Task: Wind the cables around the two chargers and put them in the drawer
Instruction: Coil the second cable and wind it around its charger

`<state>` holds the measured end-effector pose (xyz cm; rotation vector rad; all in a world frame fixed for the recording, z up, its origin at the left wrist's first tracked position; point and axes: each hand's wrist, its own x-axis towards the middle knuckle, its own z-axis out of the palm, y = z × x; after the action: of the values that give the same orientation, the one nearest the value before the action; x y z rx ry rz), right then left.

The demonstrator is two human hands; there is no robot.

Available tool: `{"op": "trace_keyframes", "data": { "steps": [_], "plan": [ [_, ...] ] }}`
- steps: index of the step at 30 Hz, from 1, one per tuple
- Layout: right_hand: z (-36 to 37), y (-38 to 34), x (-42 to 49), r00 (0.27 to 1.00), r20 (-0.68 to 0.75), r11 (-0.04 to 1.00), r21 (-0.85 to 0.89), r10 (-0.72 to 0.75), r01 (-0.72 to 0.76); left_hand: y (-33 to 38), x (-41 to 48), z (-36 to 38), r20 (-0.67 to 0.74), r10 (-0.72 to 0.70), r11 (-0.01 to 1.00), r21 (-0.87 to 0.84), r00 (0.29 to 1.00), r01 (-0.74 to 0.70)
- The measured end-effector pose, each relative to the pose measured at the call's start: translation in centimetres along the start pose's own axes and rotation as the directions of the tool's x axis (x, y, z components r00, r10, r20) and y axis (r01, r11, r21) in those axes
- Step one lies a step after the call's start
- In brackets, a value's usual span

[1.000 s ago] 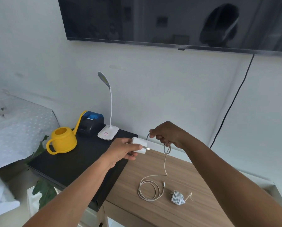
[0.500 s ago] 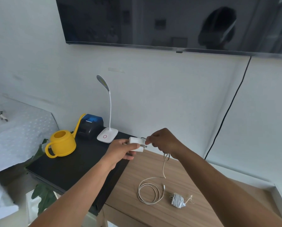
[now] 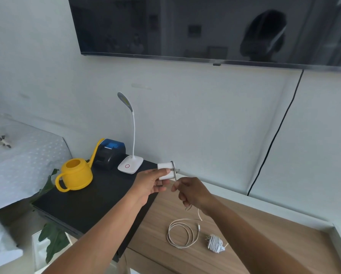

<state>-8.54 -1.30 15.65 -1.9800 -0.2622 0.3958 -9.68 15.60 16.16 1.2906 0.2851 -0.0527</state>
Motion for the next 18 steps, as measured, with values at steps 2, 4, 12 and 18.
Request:
{"op": "trace_keyframes", "data": {
  "steps": [2, 4, 12, 18],
  "plan": [
    [-0.14, 0.35, 0.11, 1.000, 0.015, 1.000, 0.021, -0.019, 0.019, -0.08, -0.09, 0.17, 0.007, -0.003, 1.000, -0.023, 1.000, 0.003],
    [-0.28, 0.63, 0.11, 0.998, 0.041, 0.997, 0.056, -0.049, 0.047, -0.08, -0.14, 0.28, 0.014, -0.002, 0.999, -0.034, 1.000, 0.003],
    [-0.43, 0.75, -0.06, 0.985, 0.094, 0.987, 0.080, -0.145, 0.138, 0.45, 0.19, 0.39, -0.043, 0.075, 0.997, 0.033, 0.996, -0.073],
    [-1.05, 1.12, 0.64, 0.986, 0.079, 0.988, 0.045, -0.148, 0.145, 0.49, -0.23, 0.64, 0.051, 0.024, 1.000, -0.020, 0.998, -0.023]
  ]
}}
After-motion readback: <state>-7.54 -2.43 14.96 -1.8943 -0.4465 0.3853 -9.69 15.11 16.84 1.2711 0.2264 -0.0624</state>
